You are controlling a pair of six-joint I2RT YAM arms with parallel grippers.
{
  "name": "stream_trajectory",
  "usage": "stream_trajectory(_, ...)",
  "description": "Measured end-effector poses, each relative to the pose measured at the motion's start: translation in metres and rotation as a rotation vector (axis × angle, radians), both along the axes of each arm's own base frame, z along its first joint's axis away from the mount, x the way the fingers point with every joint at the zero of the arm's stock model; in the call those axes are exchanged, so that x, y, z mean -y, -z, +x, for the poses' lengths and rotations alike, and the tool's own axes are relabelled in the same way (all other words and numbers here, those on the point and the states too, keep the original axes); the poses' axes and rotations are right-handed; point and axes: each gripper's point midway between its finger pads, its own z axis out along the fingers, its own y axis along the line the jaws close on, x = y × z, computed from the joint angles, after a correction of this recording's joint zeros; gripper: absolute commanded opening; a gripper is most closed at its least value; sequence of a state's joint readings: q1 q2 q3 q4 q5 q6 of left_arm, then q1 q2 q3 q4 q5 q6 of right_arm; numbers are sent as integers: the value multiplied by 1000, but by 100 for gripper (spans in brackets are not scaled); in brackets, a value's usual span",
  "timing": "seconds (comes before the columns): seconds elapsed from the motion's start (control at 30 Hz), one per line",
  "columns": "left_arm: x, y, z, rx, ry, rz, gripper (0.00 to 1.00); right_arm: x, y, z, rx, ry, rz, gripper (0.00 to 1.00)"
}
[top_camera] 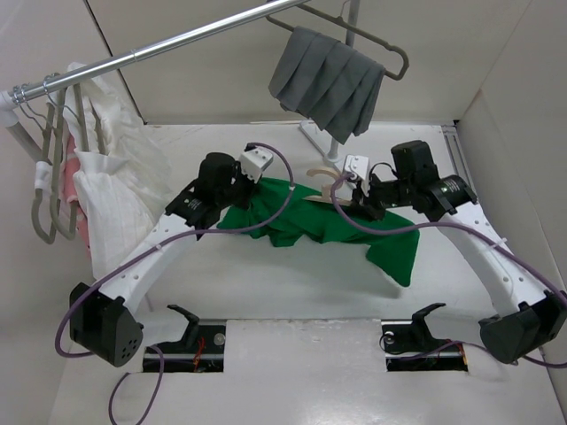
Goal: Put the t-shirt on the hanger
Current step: Place tshirt on hanger
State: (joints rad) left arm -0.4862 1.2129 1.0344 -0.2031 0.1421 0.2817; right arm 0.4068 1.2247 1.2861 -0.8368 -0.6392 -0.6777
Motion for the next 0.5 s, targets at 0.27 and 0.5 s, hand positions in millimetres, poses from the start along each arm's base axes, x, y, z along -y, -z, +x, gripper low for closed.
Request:
stream_trajectory(0.27, -6, -17, 5, 18, -11, -2, 49, -1, -11, -13, -13, -57, 19, 0)
stream_trajectory(0.5, -7, -21, -1, 6, 103, 5, 71, 16, -16, -5, -8, -21, 28, 0)
